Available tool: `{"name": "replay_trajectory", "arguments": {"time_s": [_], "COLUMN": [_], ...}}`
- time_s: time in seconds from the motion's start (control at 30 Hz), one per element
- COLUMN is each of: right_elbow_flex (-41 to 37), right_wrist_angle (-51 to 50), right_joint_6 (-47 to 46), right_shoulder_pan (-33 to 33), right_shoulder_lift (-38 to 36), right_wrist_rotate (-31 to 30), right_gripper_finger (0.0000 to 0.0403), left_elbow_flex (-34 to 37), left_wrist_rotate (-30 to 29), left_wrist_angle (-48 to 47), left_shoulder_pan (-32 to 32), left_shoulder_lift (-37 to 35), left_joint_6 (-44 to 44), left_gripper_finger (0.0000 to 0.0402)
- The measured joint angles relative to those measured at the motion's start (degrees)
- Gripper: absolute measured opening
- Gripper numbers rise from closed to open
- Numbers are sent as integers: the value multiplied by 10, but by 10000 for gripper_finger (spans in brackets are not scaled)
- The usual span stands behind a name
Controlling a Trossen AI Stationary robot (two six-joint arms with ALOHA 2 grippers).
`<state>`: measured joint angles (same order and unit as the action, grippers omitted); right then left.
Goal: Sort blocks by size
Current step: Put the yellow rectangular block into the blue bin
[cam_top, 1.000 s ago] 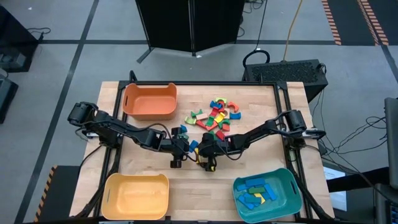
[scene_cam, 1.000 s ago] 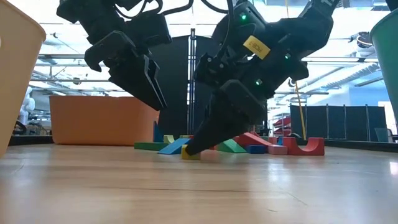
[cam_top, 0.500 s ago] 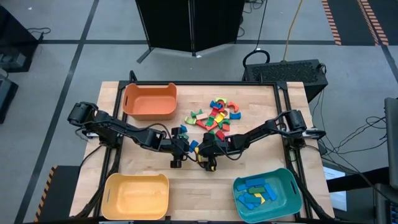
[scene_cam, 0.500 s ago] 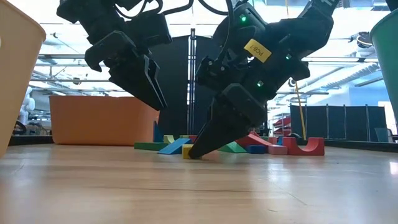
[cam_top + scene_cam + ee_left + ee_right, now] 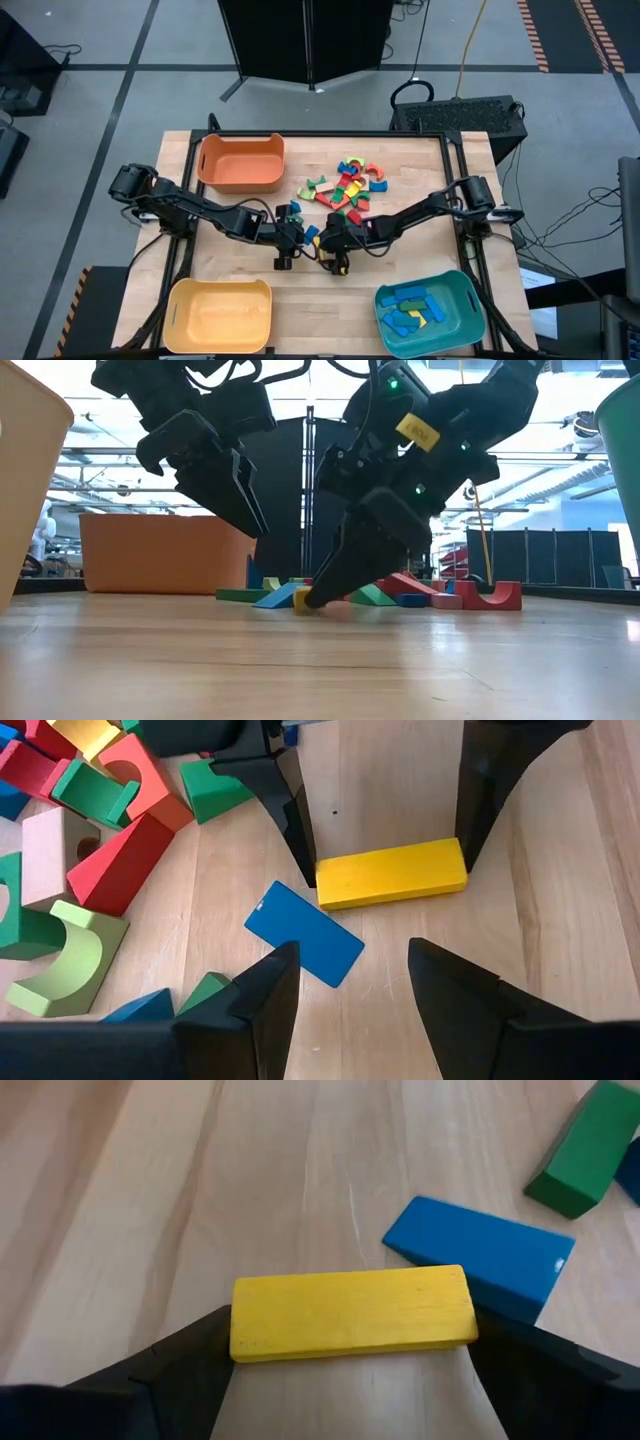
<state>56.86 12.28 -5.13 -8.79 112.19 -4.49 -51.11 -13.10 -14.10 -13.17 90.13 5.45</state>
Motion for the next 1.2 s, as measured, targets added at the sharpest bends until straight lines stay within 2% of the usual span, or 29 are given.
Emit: {"name": "replay_trajectory", "arguments": {"time_s": [0.53,0.97,1.2], "right_elbow_flex": [0,0,1], "right_wrist_angle": [-107,-293,-356], "right_joint_6": [-9,-74,-133], "right_shoulder_pan": [-41,-81,-108], "right_shoulder_lift": [-95,-226,-296], "right_wrist_rotate": [3,1,0], "right_gripper_finger": [354,354,354], "left_elbow_flex": [0,0,0], "left_wrist_rotate": [-5,-7,-7], "left_wrist_angle": [5,17,33], "left_shoulder_pan": [0,0,1], "left_shoulder_lift": [0,0,0], "left_joint_6": [-2,-3,-4], "left_gripper_finger": [189,189,189]}}
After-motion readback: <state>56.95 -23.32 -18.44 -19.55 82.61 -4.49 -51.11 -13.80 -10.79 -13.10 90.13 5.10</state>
